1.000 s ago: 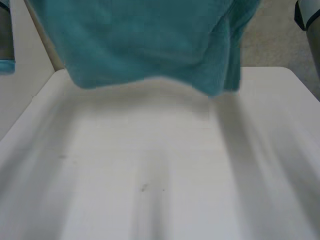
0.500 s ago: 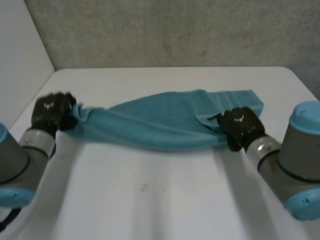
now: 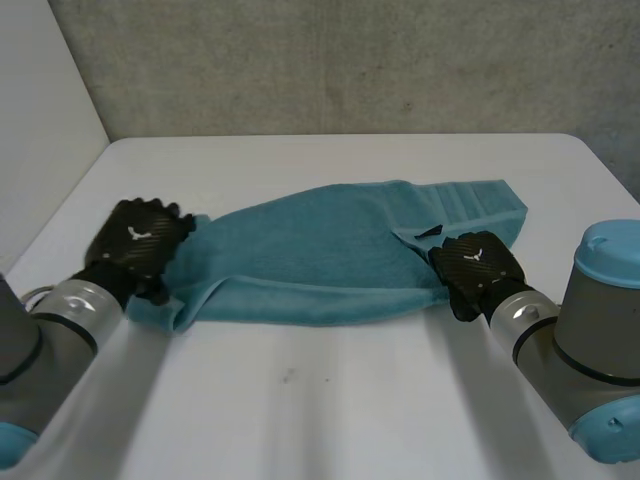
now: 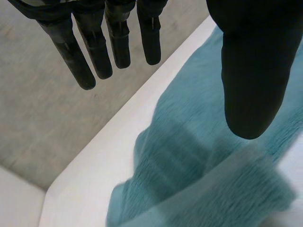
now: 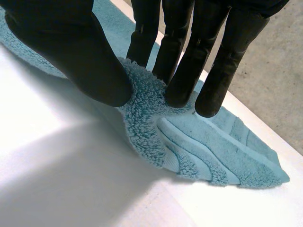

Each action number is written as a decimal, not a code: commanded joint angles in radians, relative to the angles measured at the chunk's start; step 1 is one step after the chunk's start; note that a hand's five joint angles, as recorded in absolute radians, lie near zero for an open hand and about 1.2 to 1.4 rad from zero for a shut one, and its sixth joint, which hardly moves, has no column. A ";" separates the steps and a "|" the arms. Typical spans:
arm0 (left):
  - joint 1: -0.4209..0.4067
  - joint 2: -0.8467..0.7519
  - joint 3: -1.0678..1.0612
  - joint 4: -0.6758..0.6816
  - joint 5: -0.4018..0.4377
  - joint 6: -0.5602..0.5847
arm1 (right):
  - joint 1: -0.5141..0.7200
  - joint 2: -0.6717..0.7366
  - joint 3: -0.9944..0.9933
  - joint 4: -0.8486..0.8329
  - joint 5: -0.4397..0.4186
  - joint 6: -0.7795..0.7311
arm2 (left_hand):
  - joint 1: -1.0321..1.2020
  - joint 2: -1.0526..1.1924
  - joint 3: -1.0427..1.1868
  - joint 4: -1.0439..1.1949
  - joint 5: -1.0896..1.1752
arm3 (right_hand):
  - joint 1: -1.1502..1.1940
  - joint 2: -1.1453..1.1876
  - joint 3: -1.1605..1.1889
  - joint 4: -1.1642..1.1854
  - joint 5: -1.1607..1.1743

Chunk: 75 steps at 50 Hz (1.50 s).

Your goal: Fold the laundry

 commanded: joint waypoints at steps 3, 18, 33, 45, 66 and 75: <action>-0.164 -0.062 0.003 0.000 -0.113 -0.002 | 0.004 0.003 0.008 0.000 -0.002 -0.001 | 0.159 0.171 0.166 0.178 0.181 | 0.432 0.220 0.209 0.208 0.247; -0.278 -0.330 0.180 0.041 -0.443 0.001 | 0.005 0.007 0.023 0.000 -0.003 -0.004 | 0.162 0.174 0.169 0.181 0.184 | 0.432 0.220 0.209 0.208 0.247; -0.167 -0.396 0.191 0.089 -0.448 0.163 | -0.004 0.007 0.025 0.000 -0.003 -0.010 | 0.200 0.212 0.207 0.220 0.222 | 0.432 0.220 0.209 0.208 0.247; -0.083 -0.267 0.115 0.101 -0.422 0.232 | -0.011 -0.001 0.008 0.011 0.006 -0.013 | 0.939 0.951 0.946 0.959 0.961 | 0.432 0.220 0.209 0.208 0.247; -0.046 0.222 0.085 -0.167 -0.225 0.170 | -0.087 -0.349 -0.309 0.633 -0.051 -0.071 | 0.992 1.004 1.000 1.012 1.014 | 0.432 0.220 0.209 0.208 0.247; 0.007 0.253 0.129 -0.339 -0.089 -0.028 | -0.091 -0.353 -0.285 0.696 -0.131 -0.142 | 0.992 1.004 1.000 1.012 1.014 | 0.432 0.220 0.209 0.208 0.247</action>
